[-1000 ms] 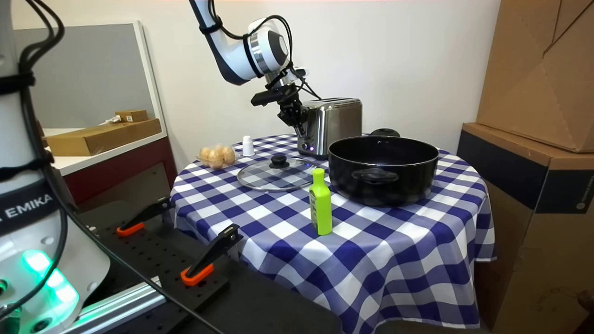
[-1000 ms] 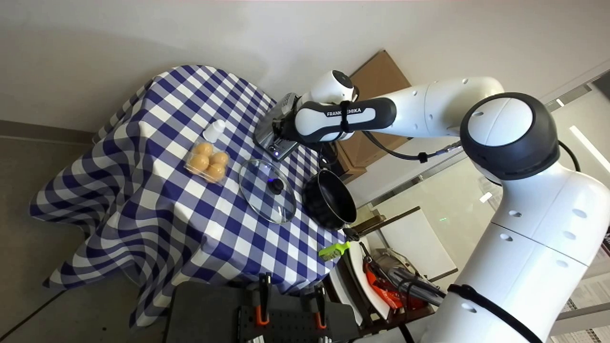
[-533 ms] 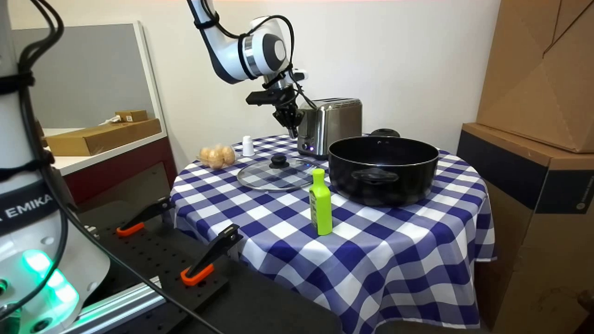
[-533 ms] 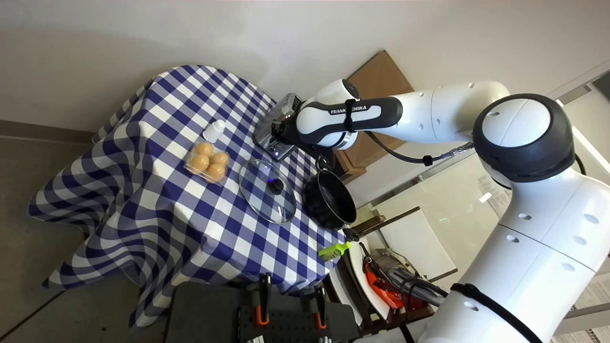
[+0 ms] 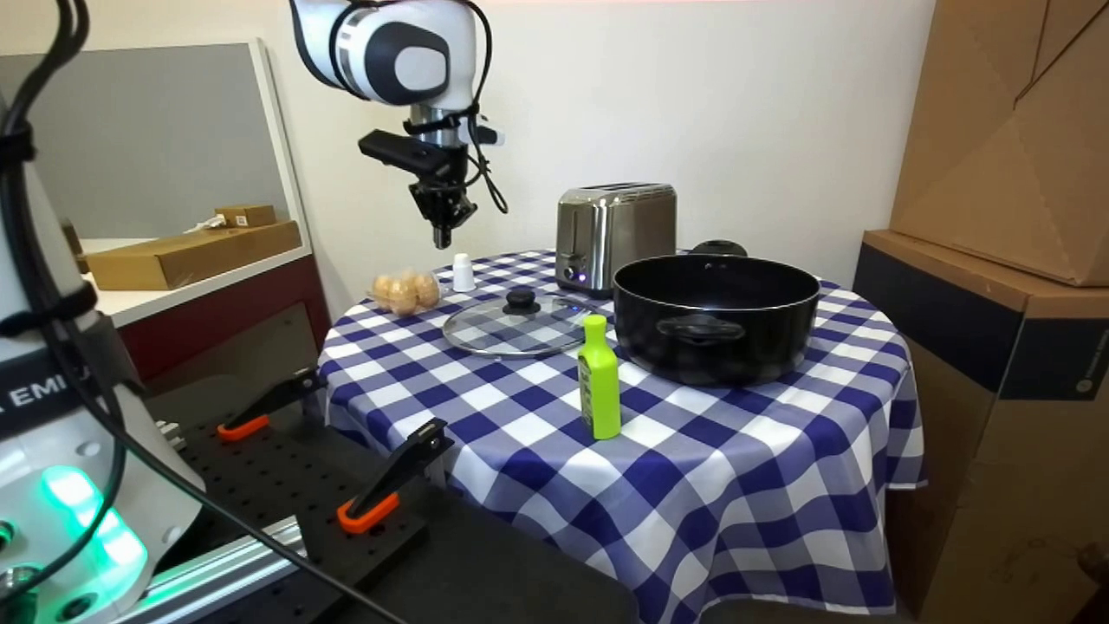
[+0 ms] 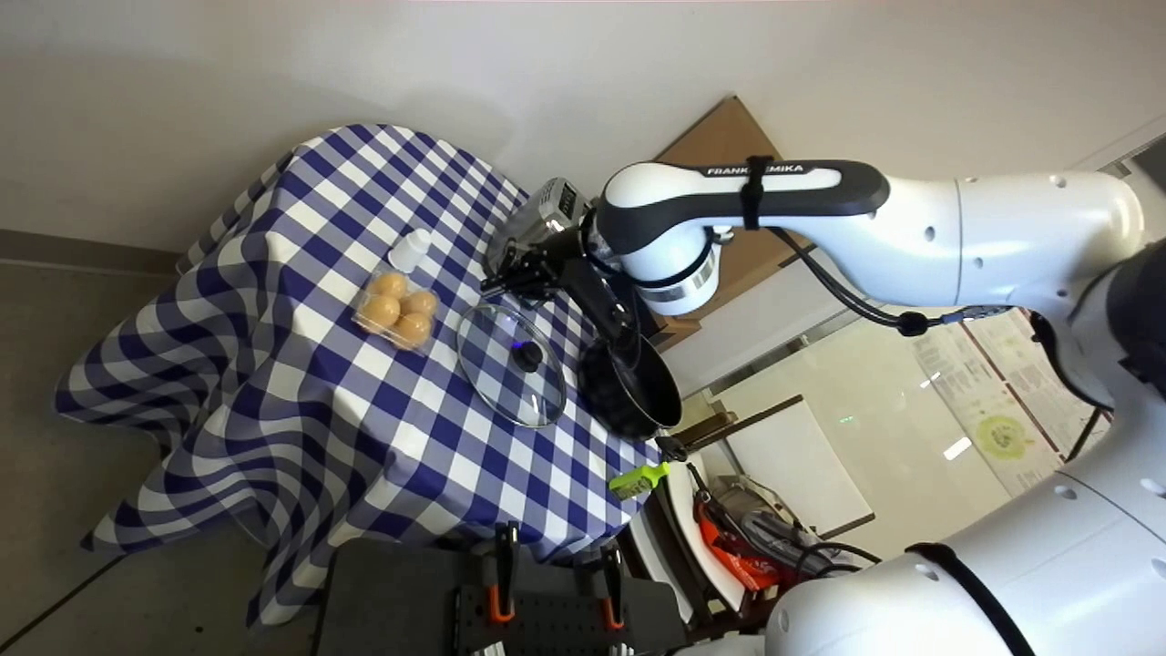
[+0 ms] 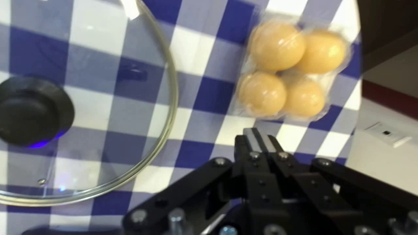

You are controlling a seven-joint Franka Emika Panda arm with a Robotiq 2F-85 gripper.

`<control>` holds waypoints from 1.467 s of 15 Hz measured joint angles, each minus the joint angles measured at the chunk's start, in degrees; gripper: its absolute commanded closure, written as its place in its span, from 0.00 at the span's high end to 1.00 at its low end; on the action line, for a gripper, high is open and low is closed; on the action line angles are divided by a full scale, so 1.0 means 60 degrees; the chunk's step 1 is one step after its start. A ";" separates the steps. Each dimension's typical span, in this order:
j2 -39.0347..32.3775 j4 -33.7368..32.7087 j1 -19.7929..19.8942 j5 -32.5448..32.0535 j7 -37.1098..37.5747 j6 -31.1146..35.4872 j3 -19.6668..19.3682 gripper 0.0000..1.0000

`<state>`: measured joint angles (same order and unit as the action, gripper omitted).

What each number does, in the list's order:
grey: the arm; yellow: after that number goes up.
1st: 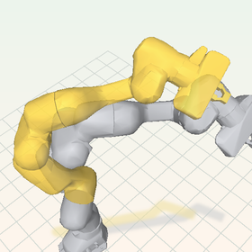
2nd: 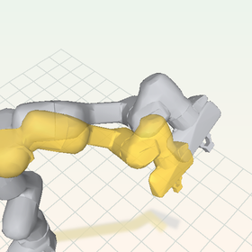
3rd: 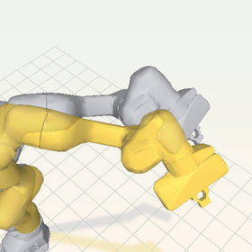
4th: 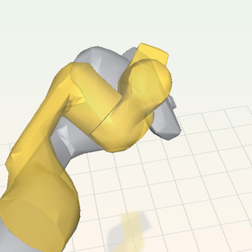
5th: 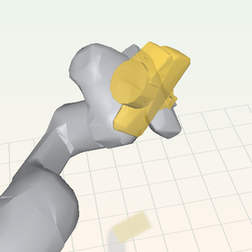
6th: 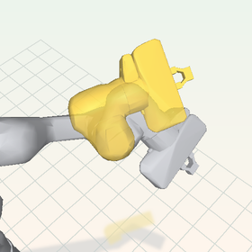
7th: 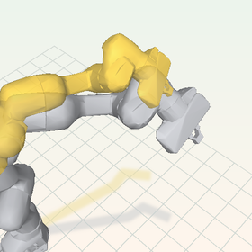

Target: Push the lever on the toaster downwards.

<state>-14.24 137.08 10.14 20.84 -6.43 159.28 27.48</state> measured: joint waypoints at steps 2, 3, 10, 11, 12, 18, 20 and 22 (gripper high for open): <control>0.0962 0.0652 0.0676 0.1210 -0.0786 -0.1096 0.0797 0.00; 0.1495 0.0978 0.0831 0.1514 -0.0861 -0.1647 0.0876 0.00; 0.5097 0.3147 -0.0758 0.0709 0.0208 -0.3610 -0.2301 0.00; 0.5592 0.3412 -0.0828 0.0311 0.0499 -0.3789 -0.2668 0.00; 0.6063 0.3521 -0.0825 -0.0209 0.0835 -0.4105 -0.2991 0.00; 0.9007 0.3320 -0.0540 -0.2065 0.1522 -0.7336 -0.4506 0.47; 1.0087 0.3324 -0.0456 -0.2269 0.1516 -0.8492 -0.4832 0.62; 1.1047 0.3305 -0.0410 -0.2396 0.1516 -0.9445 -0.5015 0.77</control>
<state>52.04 156.91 7.68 6.46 2.67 102.61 -2.61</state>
